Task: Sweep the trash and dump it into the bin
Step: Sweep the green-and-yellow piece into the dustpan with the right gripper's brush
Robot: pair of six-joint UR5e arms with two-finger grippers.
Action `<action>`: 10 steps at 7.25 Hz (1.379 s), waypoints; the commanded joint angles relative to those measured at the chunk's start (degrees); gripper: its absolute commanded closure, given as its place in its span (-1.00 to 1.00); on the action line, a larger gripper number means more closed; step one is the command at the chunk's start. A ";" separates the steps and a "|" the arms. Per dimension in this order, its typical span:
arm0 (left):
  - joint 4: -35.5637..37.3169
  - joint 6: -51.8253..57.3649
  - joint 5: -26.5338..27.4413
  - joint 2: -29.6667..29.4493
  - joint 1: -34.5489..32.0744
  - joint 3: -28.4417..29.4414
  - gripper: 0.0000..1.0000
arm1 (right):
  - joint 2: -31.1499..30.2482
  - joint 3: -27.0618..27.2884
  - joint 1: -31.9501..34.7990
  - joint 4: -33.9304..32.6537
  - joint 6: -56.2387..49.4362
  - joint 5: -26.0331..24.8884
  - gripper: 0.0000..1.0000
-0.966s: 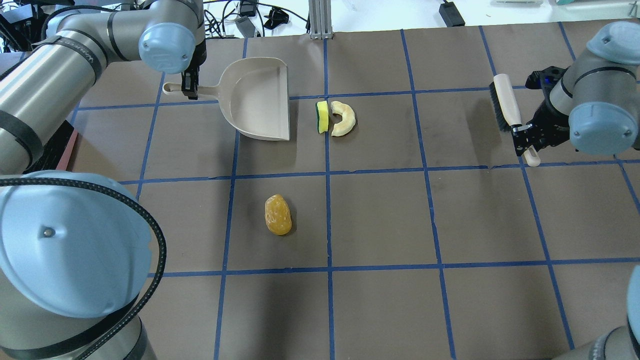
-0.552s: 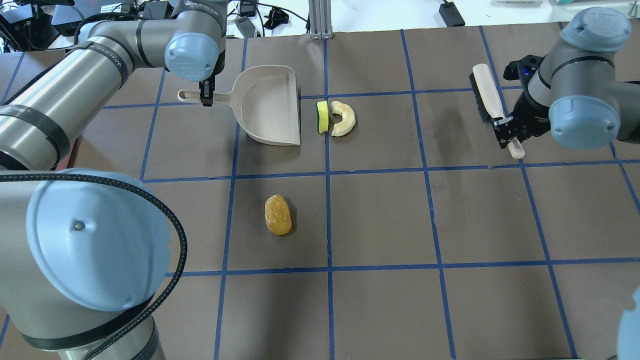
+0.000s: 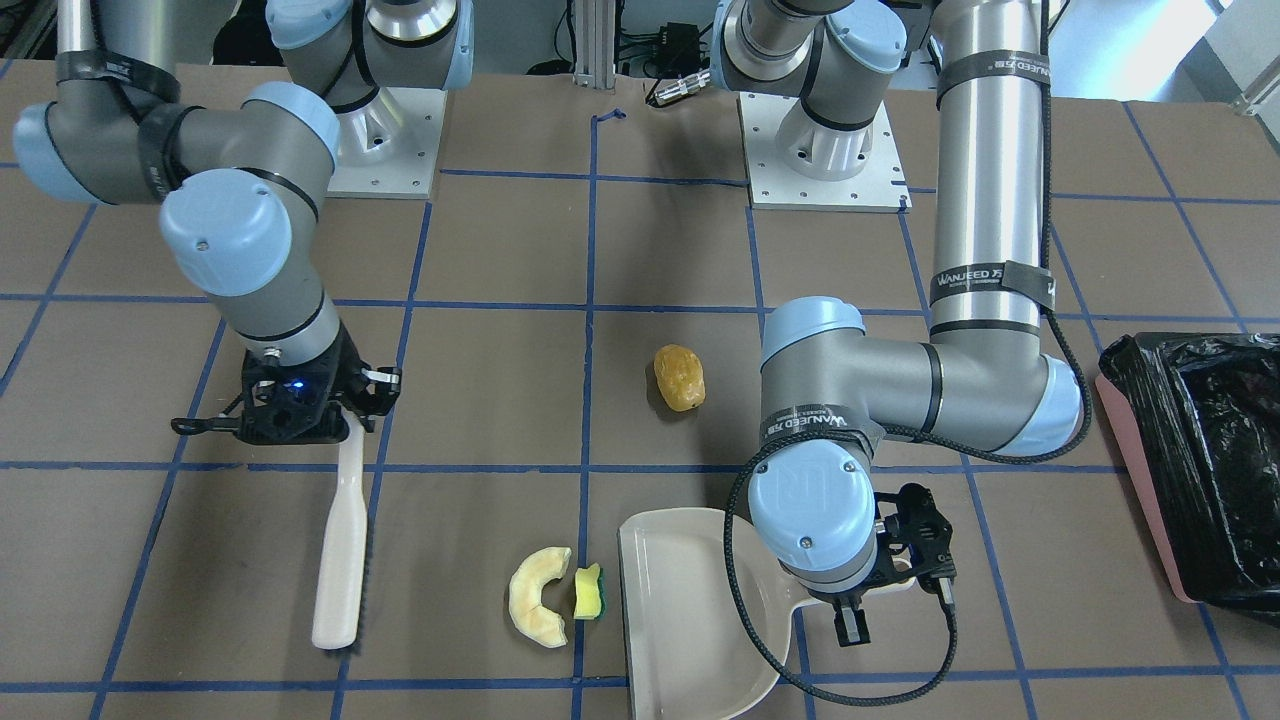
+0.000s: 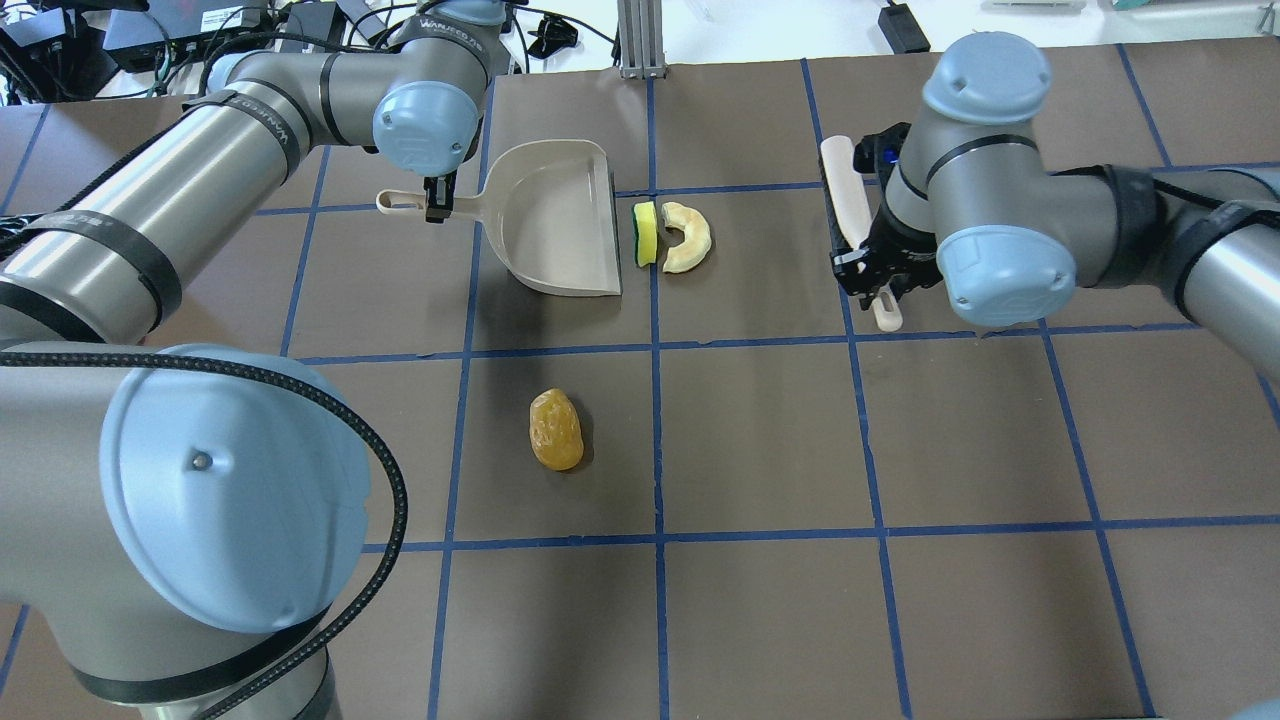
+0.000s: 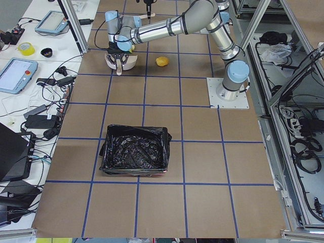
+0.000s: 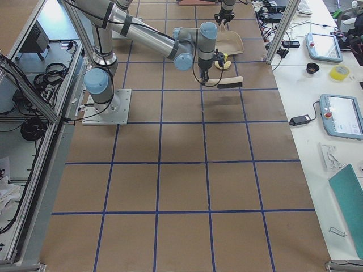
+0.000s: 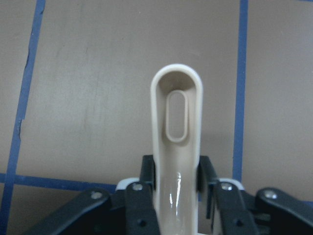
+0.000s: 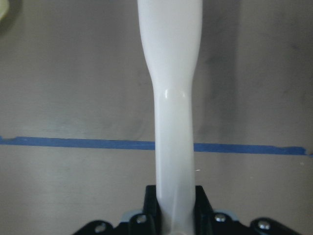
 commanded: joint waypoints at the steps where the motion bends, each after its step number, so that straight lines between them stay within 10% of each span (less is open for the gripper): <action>1: -4.84 0.03 -0.33 -0.52 -0.87 -0.26 1.00 | 1.97 -0.13 3.45 0.01 6.66 3.69 1.00; 10: -5.91 -2.95 4.77 -0.52 -2.89 1.50 1.00 | 10.34 -6.28 15.65 -0.26 24.76 3.60 1.00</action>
